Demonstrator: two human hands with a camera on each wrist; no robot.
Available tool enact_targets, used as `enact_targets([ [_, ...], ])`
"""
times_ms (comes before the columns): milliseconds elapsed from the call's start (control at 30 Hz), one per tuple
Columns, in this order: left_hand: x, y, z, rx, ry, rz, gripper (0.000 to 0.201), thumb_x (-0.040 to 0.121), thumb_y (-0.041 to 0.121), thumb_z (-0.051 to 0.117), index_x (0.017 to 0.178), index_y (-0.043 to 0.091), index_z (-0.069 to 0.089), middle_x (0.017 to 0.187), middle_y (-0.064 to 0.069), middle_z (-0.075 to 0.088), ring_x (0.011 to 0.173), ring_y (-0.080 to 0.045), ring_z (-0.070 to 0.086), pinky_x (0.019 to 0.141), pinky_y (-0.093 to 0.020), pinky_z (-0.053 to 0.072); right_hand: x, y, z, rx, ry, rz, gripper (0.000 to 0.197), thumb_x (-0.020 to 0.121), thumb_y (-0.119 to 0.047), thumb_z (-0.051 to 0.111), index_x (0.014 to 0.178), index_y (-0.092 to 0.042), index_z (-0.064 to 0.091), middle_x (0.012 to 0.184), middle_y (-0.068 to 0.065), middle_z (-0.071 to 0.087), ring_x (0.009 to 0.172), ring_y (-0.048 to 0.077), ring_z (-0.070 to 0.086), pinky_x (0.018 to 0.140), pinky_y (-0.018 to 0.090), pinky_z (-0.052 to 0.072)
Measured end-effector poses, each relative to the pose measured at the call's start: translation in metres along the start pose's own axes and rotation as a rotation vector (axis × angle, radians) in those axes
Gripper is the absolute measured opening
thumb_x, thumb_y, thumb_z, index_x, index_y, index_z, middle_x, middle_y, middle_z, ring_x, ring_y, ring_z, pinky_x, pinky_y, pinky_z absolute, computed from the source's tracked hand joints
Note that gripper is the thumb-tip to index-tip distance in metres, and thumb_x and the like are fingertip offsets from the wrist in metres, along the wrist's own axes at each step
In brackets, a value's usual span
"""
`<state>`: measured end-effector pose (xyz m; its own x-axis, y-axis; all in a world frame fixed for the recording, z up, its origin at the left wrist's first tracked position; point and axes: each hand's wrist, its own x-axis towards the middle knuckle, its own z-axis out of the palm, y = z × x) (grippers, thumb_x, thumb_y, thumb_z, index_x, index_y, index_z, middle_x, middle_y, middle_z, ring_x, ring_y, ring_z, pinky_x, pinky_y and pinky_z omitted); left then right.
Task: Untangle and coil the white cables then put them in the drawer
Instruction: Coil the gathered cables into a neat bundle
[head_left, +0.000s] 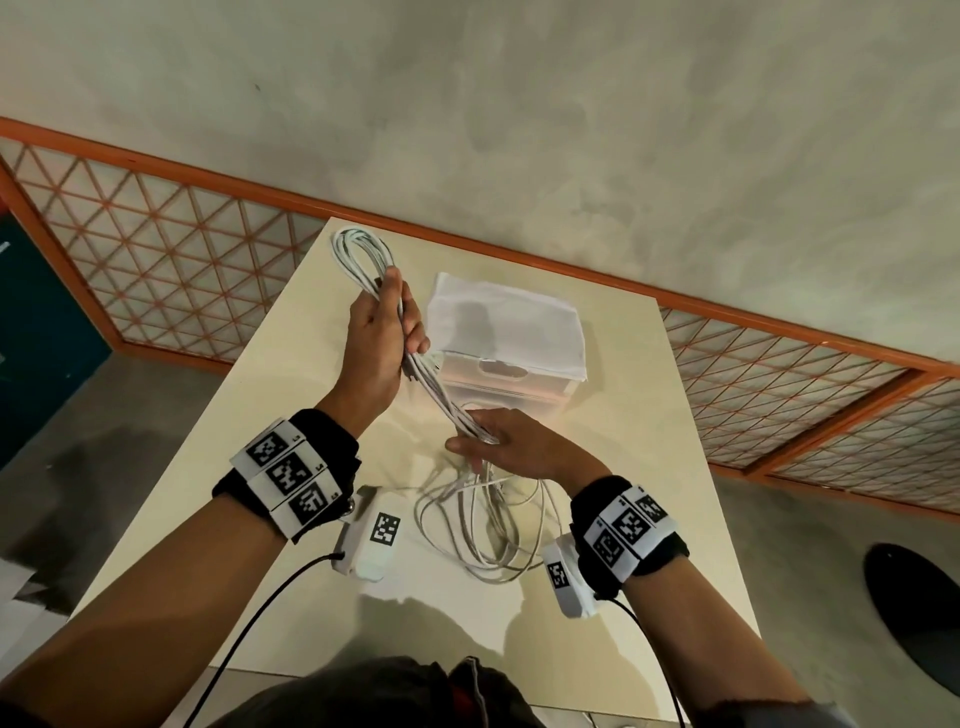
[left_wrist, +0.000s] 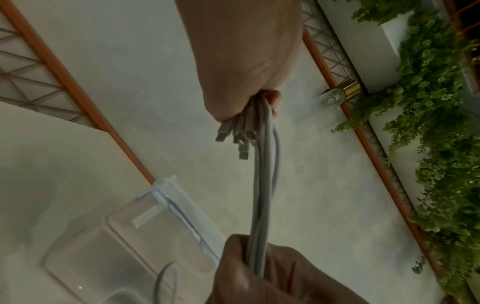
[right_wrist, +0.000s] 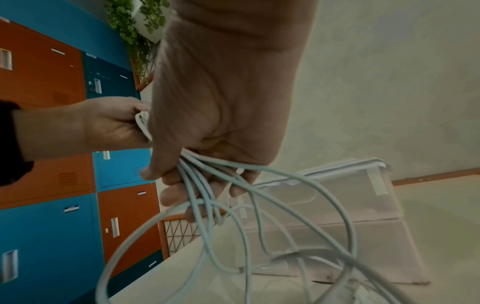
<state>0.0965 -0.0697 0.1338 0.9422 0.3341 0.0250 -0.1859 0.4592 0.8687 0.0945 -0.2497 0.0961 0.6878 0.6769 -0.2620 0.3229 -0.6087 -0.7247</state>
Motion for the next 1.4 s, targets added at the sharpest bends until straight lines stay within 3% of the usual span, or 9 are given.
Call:
enact_targets([
  [200, 0.006, 0.002, -0.012, -0.063, -0.017, -0.17, 0.036, 0.102, 0.03, 0.037, 0.069, 0.017, 0.041, 0.04, 0.011, 0.031, 0.03, -0.002, 0.024, 0.036, -0.014, 0.026, -0.008, 0.001, -0.002, 0.252, -0.142, -0.038, 0.022, 0.098, -0.035, 0.046, 0.082, -0.024, 0.056, 0.063, -0.019, 0.052, 0.061, 0.001, 0.049, 0.069, 0.022, 0.043],
  [367, 0.003, -0.002, -0.013, 0.012, -0.117, -0.178, 0.038, 0.102, 0.03, 0.034, 0.068, 0.016, 0.041, 0.04, 0.01, 0.028, 0.029, -0.003, 0.022, 0.035, -0.014, 0.023, -0.005, 0.003, -0.013, 0.011, -0.382, -0.008, 0.013, 0.094, -0.02, 0.057, 0.083, -0.02, 0.051, 0.077, -0.003, 0.051, 0.071, 0.008, 0.046, 0.071, 0.021, 0.039],
  [500, 0.002, 0.001, -0.011, 0.073, -0.176, -0.15, 0.038, 0.102, 0.028, 0.034, 0.068, 0.014, 0.04, 0.04, 0.01, 0.029, 0.028, -0.003, 0.022, 0.035, -0.013, 0.022, -0.002, 0.018, -0.026, -0.081, -0.258, 0.018, 0.008, 0.089, -0.017, 0.064, 0.092, -0.023, 0.059, 0.094, 0.0, 0.061, 0.086, 0.008, 0.055, 0.082, 0.02, 0.043],
  [667, 0.001, 0.01, -0.011, 0.084, -0.198, -0.119, 0.036, 0.102, 0.026, 0.034, 0.069, 0.014, 0.04, 0.038, 0.009, 0.028, 0.027, -0.003, 0.021, 0.034, -0.012, 0.02, -0.003, 0.055, -0.02, -0.099, -0.051, 0.073, 0.04, 0.085, -0.013, 0.069, 0.123, -0.011, 0.058, 0.125, 0.005, 0.053, 0.115, 0.018, 0.051, 0.092, 0.016, 0.041],
  [733, 0.002, 0.015, -0.012, 0.086, -0.176, -0.098, 0.036, 0.102, 0.025, 0.034, 0.068, 0.014, 0.04, 0.038, 0.009, 0.028, 0.026, -0.003, 0.021, 0.034, -0.012, 0.02, -0.009, 0.067, -0.02, -0.054, -0.003, 0.159, 0.042, 0.081, -0.018, 0.074, 0.12, -0.012, 0.059, 0.12, -0.002, 0.056, 0.11, 0.014, 0.053, 0.084, 0.008, 0.041],
  [933, 0.006, 0.021, -0.011, 0.078, -0.139, -0.064, 0.037, 0.102, 0.027, 0.034, 0.068, 0.015, 0.04, 0.037, 0.008, 0.029, 0.025, -0.003, 0.022, 0.034, -0.011, 0.02, -0.027, 0.089, -0.021, -0.239, 0.12, 0.144, 0.024, 0.089, -0.026, 0.063, 0.11, -0.014, 0.063, 0.107, 0.001, 0.066, 0.097, 0.015, 0.055, 0.082, 0.024, 0.039],
  [1100, -0.002, 0.022, 0.0, 0.059, -0.158, -0.072, 0.037, 0.102, 0.026, 0.033, 0.067, 0.015, 0.039, 0.037, 0.008, 0.029, 0.026, -0.003, 0.022, 0.033, -0.012, 0.021, -0.027, 0.101, -0.015, -0.297, 0.181, 0.12, 0.045, 0.086, -0.018, 0.067, 0.128, -0.019, 0.051, 0.12, 0.004, 0.042, 0.106, 0.021, 0.045, 0.095, 0.037, 0.042],
  [1233, 0.0, 0.029, 0.001, 0.037, -0.141, -0.073, 0.038, 0.102, 0.029, 0.035, 0.066, 0.017, 0.039, 0.038, 0.009, 0.027, 0.027, -0.004, 0.021, 0.033, -0.013, 0.02, -0.029, 0.096, -0.012, -0.025, 0.332, 0.136, 0.065, 0.082, -0.01, 0.072, 0.134, -0.016, 0.034, 0.124, 0.001, 0.022, 0.104, 0.024, 0.051, 0.089, 0.028, 0.049],
  [1400, 0.0, 0.033, -0.001, 0.028, -0.14, -0.053, 0.038, 0.102, 0.03, 0.036, 0.066, 0.017, 0.04, 0.038, 0.009, 0.029, 0.028, -0.003, 0.022, 0.033, -0.014, 0.02, -0.032, 0.097, -0.013, -0.006, 0.292, 0.254, 0.037, 0.083, -0.03, 0.071, 0.111, -0.016, 0.052, 0.11, 0.003, 0.05, 0.088, 0.019, 0.057, 0.071, 0.027, 0.054],
])
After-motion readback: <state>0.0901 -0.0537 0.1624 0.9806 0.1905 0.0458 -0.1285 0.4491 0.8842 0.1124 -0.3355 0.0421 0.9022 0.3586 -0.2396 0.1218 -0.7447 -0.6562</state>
